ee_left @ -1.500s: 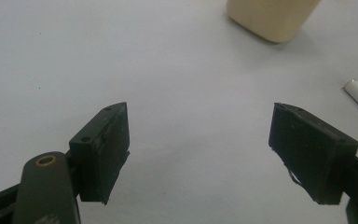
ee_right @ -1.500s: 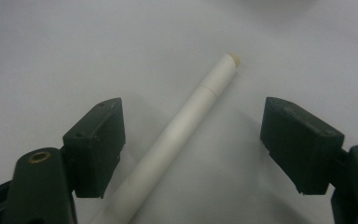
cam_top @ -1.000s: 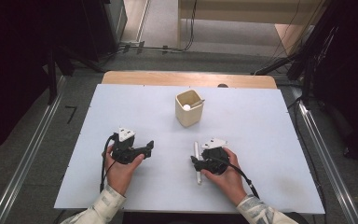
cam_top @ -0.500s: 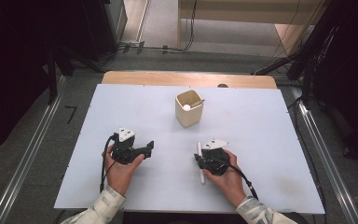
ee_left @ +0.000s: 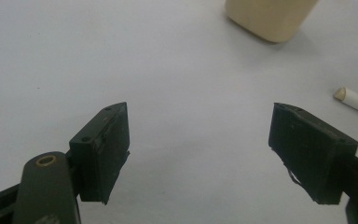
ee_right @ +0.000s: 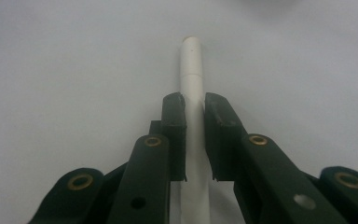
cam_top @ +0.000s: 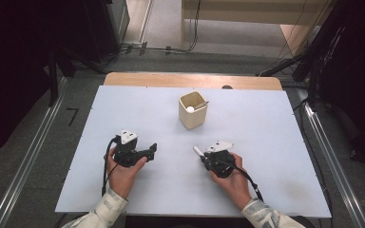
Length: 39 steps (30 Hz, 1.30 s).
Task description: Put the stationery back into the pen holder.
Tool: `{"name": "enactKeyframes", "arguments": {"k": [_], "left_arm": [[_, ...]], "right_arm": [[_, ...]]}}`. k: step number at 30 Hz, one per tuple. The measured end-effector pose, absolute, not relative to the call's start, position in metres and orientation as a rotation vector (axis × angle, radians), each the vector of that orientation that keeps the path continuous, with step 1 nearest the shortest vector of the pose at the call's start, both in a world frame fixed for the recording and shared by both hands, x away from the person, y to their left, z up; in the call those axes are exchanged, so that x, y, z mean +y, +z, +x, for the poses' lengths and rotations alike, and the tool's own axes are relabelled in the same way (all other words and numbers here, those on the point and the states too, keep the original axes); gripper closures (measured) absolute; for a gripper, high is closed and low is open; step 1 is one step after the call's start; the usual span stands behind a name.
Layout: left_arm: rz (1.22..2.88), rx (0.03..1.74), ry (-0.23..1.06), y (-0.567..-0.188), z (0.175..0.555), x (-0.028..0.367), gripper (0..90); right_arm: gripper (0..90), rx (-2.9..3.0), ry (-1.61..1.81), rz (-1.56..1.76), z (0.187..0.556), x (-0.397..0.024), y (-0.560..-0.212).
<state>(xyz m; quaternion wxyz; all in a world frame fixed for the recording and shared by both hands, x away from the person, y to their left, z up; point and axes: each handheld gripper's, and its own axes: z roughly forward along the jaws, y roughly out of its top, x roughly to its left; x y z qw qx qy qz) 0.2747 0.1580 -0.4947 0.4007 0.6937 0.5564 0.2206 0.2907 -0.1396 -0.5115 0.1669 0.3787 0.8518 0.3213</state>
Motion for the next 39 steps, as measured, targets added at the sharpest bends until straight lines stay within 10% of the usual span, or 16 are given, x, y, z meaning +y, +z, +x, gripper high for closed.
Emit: {"name": "enactKeyframes", "arguments": {"k": [39], "left_arm": [[1.751, 1.406, 0.556, -0.494, 0.275, 0.159, 21.9]], "right_arm": [[77.1, 2.341, 1.081, 1.098, 0.303, -0.158, -0.476]]}}
